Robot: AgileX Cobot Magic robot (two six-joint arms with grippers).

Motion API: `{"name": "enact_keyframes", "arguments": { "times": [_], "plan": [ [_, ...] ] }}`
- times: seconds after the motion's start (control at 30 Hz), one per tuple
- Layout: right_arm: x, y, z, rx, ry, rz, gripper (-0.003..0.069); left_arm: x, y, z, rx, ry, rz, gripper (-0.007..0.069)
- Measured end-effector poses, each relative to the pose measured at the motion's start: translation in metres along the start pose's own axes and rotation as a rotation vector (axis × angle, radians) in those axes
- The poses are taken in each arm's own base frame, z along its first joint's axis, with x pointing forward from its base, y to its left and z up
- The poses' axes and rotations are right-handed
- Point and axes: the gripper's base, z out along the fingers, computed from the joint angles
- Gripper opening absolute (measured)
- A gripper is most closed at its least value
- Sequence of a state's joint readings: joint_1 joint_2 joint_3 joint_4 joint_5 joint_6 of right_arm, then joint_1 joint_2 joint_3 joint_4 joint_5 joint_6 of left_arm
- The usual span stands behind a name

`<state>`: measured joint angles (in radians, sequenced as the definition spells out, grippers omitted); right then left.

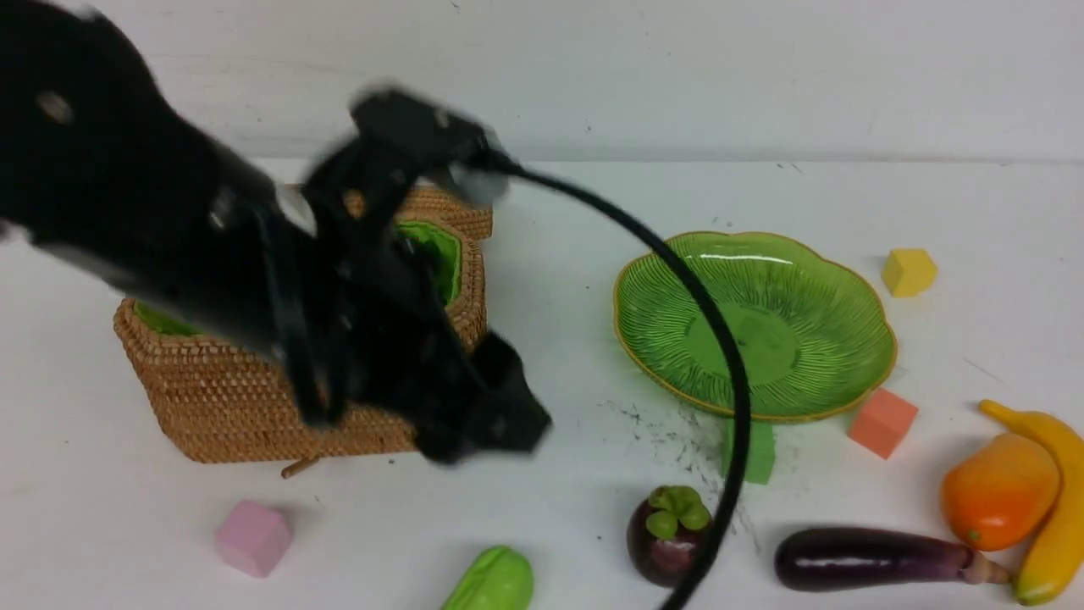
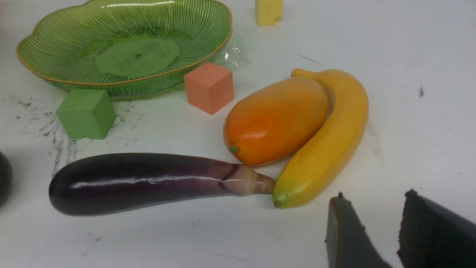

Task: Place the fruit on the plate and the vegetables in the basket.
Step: Take a chayote with your left arm and place it on the basket on the left.

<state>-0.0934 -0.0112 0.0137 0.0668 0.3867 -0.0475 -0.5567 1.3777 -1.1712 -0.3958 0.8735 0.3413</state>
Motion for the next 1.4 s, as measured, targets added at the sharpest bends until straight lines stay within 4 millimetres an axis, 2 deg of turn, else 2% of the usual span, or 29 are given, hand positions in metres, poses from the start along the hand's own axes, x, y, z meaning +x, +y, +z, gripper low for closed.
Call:
{"name": "enact_keyframes", "arguments": {
  "times": [0.1, 0.2, 0.4, 0.73, 0.83, 1.0, 1.13, 1.23, 1.4],
  "plan": [
    [0.000, 0.000, 0.000, 0.000, 0.000, 0.000, 0.0243, 0.013, -0.003, 0.028, 0.016, 0.110, -0.147, 0.0581],
    [0.000, 0.000, 0.000, 0.000, 0.000, 0.000, 0.0243, 0.023, 0.003, 0.053, -0.025, 0.224, -0.231, 0.0581],
    [0.000, 0.000, 0.000, 0.000, 0.000, 0.000, 0.0243, 0.040, 0.015, 0.089, -0.094, 0.418, -0.402, 0.0578],
    [0.000, 0.000, 0.000, 0.000, 0.000, 0.000, 0.0243, 0.059, 0.031, 0.148, -0.115, 0.536, -0.431, 0.0576],
    [0.000, 0.000, 0.000, 0.000, 0.000, 0.000, 0.0243, 0.065, 0.034, 0.158, -0.110, 0.576, -0.409, 0.0554],
    [0.000, 0.000, 0.000, 0.000, 0.000, 0.000, 0.0243, 0.067, 0.033, 0.157, -0.091, 0.600, -0.360, 0.0430],
    [0.000, 0.000, 0.000, 0.000, 0.000, 0.000, 0.0243, 0.066, 0.032, 0.151, -0.090, 0.612, -0.336, 0.0433],
    [0.000, 0.000, 0.000, 0.000, 0.000, 0.000, 0.0243, 0.056, 0.031, 0.138, -0.105, 0.583, -0.299, 0.0433],
    [0.000, 0.000, 0.000, 0.000, 0.000, 0.000, 0.0243, 0.011, 0.030, 0.079, -0.218, 0.439, -0.129, 0.0433]
  ]
}}
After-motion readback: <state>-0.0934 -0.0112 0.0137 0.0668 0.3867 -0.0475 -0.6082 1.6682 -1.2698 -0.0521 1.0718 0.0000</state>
